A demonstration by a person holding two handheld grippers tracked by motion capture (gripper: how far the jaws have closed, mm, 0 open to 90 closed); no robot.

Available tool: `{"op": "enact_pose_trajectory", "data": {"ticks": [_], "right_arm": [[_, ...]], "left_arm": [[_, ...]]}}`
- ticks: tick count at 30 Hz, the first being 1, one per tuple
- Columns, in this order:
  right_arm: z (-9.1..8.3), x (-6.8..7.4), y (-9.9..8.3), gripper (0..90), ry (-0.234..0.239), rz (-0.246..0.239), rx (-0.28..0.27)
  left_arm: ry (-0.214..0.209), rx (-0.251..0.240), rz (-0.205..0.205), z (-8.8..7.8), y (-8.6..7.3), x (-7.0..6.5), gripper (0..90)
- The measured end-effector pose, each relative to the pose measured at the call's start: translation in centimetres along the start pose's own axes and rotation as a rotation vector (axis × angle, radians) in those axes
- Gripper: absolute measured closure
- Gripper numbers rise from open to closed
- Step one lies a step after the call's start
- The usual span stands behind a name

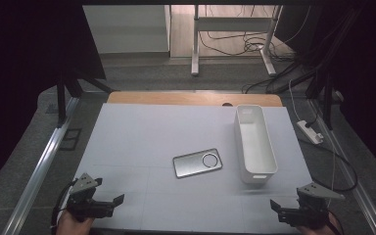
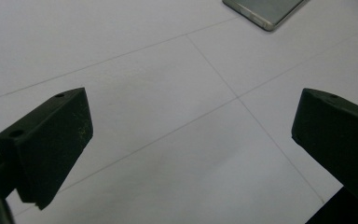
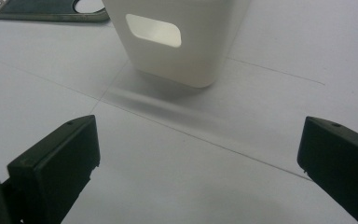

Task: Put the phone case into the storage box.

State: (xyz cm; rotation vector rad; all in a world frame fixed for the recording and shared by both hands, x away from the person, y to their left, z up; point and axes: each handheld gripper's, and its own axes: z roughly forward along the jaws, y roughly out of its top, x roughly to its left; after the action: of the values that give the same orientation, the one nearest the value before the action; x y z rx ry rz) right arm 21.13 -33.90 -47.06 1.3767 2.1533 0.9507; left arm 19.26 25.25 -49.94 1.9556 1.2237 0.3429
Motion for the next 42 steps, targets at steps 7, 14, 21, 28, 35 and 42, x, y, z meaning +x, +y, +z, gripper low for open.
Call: {"op": "enact_pose_trajectory", "data": {"ticks": [7,14,21,28,35,42], "right_arm": [[0.0,0.0,0.0,0.0,0.000,0.001,-0.001],[0.1,0.0,0.0,0.0,-0.005,-0.002,0.001],[0.1,0.0,0.0,0.0,-0.002,-0.004,0.004],[0.1,0.0,0.1,0.0,-0.007,-0.003,0.010],[0.3,0.1,0.1,0.0,0.000,-0.011,0.022],[0.3,0.2,0.1,0.0,-0.002,-0.018,0.022]], "left_arm": [[-0.021,0.004,0.011,0.5,0.8,0.0,0.0],[-0.022,0.016,0.044,1.1,2.0,0.0,0.0],[-0.001,0.042,0.080,1.8,3.4,0.4,0.0],[-0.022,0.055,0.096,2.8,4.4,0.4,0.0],[-0.068,0.049,0.075,3.4,5.3,0.7,0.0],[-0.089,0.069,0.101,4.3,6.3,0.6,0.0]]}}
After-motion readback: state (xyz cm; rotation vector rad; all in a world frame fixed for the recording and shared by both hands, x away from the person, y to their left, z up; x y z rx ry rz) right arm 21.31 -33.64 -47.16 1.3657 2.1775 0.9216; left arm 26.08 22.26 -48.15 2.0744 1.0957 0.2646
